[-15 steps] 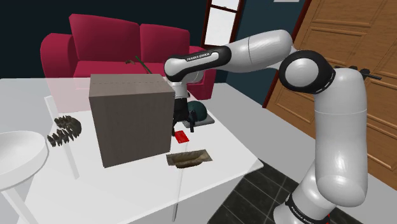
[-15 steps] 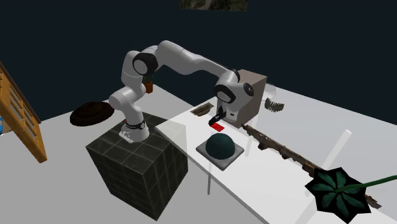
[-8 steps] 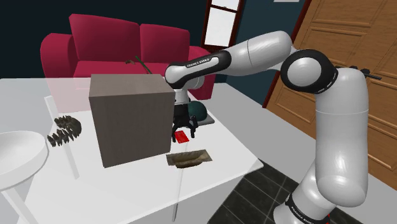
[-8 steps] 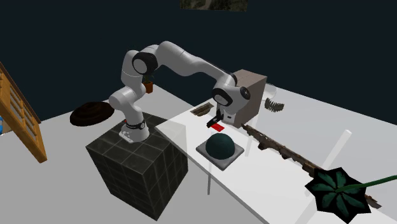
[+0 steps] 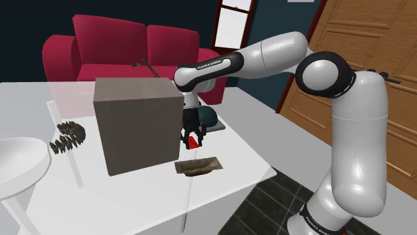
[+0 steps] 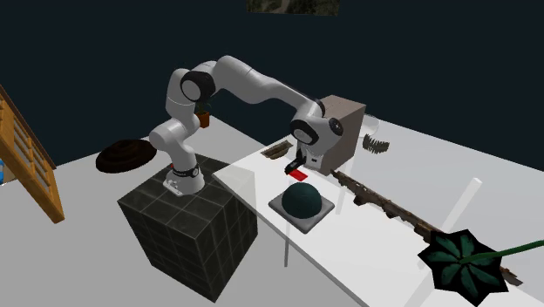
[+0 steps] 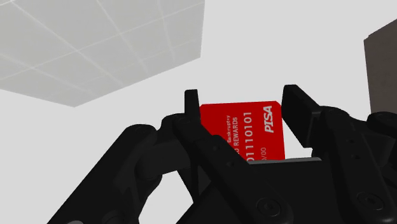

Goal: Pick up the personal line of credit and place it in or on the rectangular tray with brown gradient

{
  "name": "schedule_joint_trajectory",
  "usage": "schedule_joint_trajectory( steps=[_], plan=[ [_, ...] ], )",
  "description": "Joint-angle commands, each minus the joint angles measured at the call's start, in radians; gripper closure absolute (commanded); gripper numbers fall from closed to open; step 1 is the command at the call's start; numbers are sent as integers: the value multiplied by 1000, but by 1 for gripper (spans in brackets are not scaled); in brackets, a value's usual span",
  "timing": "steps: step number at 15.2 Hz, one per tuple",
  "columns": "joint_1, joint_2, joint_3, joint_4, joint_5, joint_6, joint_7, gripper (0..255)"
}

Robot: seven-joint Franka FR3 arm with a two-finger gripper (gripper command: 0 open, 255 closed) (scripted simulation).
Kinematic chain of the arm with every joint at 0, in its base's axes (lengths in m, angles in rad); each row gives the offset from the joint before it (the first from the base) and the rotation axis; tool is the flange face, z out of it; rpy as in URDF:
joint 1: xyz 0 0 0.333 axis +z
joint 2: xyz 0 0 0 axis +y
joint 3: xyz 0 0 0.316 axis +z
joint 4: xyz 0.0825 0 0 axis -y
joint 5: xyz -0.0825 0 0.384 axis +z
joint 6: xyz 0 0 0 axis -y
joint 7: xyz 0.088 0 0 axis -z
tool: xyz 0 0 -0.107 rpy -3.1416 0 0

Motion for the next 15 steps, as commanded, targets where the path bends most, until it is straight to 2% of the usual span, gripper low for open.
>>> schedule_joint_trajectory(
  steps=[1, 7, 15],
  plan=[
    [5, 7, 5, -4, 6, 7, 0, 255],
    [4, 8, 4, -7, 6, 10, -2, 255],
    [0, -36, 7, 38, 10, -77, 16, 255]
  ],
)
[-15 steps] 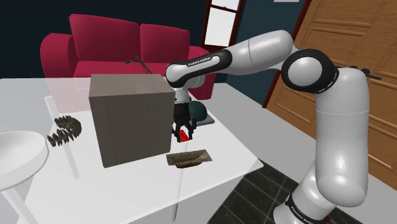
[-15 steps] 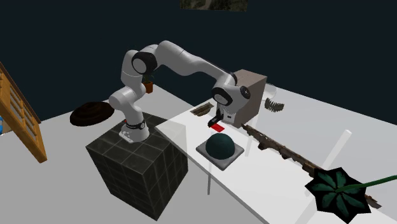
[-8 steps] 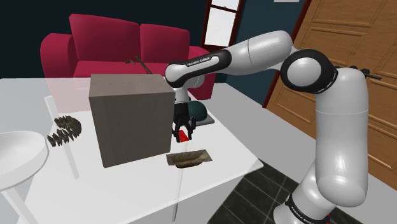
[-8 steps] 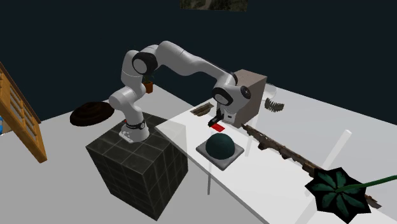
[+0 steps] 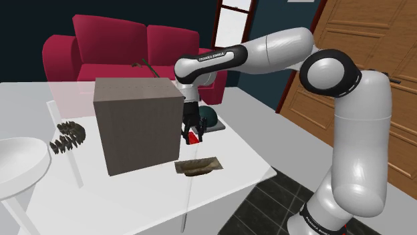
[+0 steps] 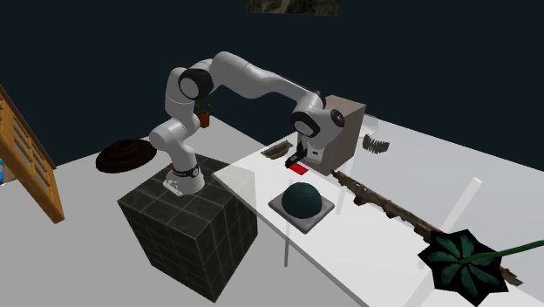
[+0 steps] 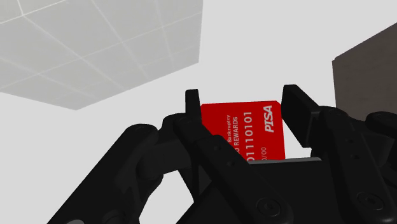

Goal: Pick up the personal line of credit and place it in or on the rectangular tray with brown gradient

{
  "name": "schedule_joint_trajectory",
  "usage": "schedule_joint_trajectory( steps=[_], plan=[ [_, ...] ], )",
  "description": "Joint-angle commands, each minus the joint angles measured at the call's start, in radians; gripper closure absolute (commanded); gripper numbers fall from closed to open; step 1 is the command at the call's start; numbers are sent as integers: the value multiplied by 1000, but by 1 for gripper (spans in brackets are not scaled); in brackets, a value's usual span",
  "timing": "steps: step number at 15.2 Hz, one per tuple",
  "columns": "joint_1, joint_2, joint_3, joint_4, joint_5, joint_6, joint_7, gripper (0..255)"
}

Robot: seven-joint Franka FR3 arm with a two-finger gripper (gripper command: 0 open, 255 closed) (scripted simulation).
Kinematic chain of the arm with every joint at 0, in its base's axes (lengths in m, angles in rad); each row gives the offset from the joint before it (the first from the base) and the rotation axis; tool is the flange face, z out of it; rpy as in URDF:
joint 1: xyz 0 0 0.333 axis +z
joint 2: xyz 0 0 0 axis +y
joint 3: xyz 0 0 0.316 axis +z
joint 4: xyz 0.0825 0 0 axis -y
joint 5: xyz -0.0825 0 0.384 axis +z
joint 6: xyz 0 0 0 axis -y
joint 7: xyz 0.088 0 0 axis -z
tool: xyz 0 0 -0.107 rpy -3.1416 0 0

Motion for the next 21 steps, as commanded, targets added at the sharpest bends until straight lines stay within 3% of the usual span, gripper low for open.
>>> schedule_joint_trajectory(
  steps=[1, 15, 21],
  plan=[
    [-1, -11, 1, 11, 1, -22, 5, 255],
    [-7, -55, 5, 133, 11, -184, 40, 255],
    [34, -245, 42, -126, 69, -94, 92, 255]
  ],
)
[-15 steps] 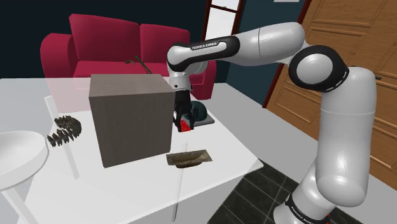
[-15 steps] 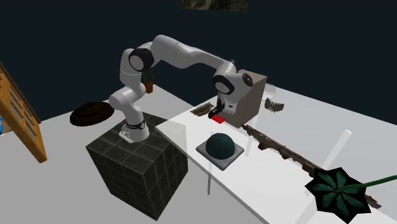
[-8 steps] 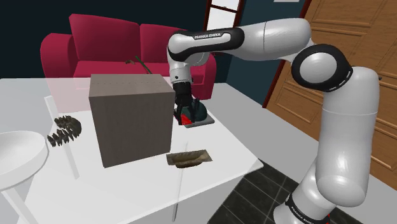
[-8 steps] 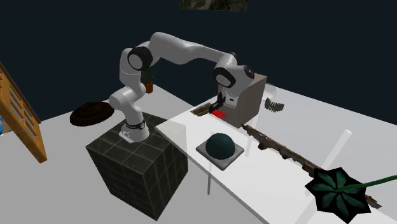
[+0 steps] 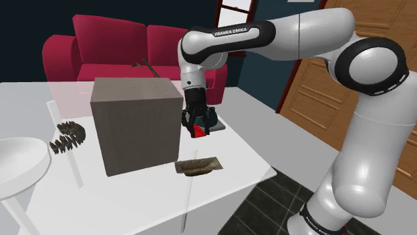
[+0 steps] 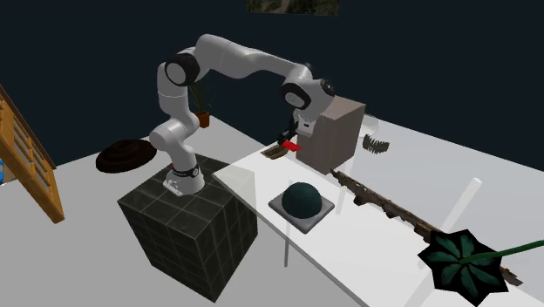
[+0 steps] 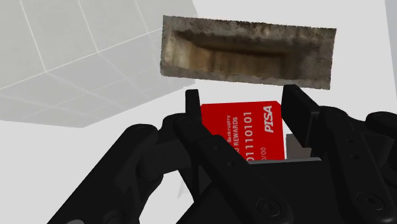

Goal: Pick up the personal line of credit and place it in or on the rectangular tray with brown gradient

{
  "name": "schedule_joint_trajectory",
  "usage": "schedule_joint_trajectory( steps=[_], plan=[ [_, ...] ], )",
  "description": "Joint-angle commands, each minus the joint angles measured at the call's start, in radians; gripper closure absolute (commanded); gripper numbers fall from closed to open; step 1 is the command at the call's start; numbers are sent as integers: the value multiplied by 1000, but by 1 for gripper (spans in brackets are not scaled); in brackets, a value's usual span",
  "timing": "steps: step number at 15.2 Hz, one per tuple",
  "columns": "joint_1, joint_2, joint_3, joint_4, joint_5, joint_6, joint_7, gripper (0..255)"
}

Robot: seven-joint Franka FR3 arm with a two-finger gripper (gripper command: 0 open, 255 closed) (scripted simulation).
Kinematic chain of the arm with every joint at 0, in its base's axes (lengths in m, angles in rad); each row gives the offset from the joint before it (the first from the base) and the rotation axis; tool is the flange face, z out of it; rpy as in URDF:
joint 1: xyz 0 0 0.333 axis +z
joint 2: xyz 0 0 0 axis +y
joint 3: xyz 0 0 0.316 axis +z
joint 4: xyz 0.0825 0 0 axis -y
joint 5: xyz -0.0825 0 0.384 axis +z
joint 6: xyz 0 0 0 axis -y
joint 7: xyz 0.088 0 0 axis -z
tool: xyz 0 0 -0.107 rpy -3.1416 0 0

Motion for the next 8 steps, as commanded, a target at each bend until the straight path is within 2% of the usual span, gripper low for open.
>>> schedule_joint_trajectory(
  steps=[1, 7, 8],
  plan=[
    [16, -62, 15, -73, 23, 20, 22, 255],
    [65, -218, 63, -261, 96, 79, 86, 255],
    [65, -215, 64, -270, 95, 91, 83, 255]
  ],
)
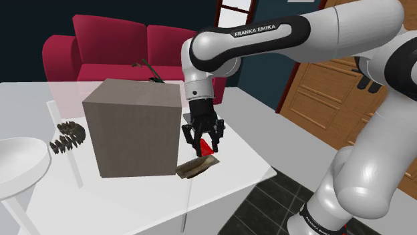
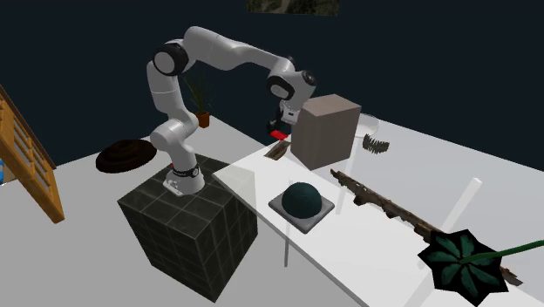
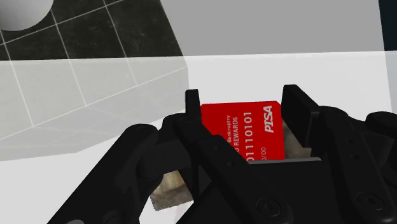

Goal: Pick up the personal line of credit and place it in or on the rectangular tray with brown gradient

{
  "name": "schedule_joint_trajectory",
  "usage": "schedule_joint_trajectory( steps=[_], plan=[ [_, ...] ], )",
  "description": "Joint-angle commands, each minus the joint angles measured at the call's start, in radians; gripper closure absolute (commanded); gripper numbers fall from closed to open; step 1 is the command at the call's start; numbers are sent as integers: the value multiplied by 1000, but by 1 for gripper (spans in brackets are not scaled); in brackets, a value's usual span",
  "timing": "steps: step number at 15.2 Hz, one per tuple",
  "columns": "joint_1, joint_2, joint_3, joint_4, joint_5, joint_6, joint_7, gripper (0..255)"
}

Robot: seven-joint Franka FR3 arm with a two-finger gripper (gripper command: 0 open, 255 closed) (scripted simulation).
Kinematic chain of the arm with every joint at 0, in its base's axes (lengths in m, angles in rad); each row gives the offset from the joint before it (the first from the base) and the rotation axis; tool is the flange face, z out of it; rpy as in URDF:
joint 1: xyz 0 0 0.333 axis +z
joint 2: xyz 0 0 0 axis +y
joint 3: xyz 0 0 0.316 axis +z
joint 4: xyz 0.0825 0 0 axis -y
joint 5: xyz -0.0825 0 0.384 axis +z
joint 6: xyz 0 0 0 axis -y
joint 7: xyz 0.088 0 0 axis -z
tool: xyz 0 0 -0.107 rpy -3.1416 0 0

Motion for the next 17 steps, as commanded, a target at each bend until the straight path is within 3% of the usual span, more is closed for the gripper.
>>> schedule_joint_trajectory(
  steps=[1, 14, 17],
  plan=[
    [5, -5, 5, -26, 5, 23, 1, 255],
    [12, 63, 11, -125, -1, 184, -39, 255],
    [12, 64, 11, -127, -1, 187, -40, 255]
  ],
)
